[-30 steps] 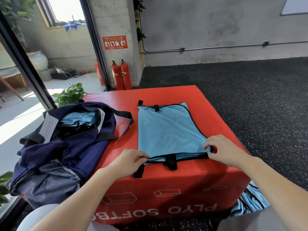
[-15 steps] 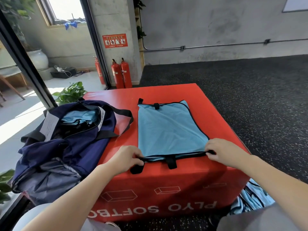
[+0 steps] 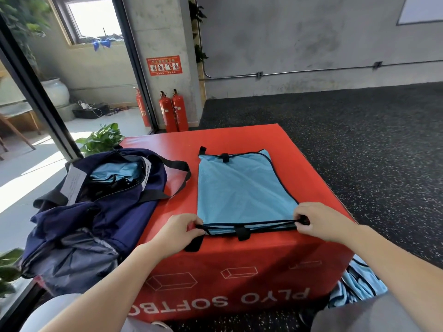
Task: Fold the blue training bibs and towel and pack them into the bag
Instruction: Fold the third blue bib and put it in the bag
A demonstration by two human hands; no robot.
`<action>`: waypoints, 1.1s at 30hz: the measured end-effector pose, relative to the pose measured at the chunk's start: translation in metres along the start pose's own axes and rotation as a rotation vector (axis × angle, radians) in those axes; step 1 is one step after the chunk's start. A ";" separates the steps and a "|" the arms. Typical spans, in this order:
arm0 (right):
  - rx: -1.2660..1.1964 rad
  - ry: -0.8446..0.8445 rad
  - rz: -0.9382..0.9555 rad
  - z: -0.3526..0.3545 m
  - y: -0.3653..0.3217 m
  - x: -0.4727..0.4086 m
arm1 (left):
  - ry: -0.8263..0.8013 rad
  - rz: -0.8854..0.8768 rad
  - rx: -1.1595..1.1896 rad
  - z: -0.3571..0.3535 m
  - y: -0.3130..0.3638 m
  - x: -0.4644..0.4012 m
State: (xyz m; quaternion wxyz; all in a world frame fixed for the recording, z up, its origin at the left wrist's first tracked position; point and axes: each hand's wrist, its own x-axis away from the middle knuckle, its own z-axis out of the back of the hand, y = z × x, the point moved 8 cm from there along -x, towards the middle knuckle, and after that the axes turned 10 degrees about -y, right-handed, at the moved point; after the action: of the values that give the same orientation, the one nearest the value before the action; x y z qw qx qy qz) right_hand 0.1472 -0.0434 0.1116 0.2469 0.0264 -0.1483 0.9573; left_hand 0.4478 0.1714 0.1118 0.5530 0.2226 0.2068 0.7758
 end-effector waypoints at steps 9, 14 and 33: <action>0.170 -0.051 0.038 0.001 -0.012 0.001 | -0.012 -0.025 -0.025 0.002 0.009 0.003; 0.148 -0.020 -0.007 0.001 -0.011 -0.004 | 0.024 -0.009 0.028 0.006 0.010 0.001; -0.913 0.100 -0.129 0.047 0.002 -0.008 | 0.119 -0.117 0.462 0.043 0.027 -0.009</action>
State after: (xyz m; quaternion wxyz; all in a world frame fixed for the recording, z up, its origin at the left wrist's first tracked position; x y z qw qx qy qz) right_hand 0.1527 -0.0627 0.1551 0.2990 -0.1220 -0.5408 0.7767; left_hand 0.4543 0.1579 0.1612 0.5181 0.2847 0.4234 0.6865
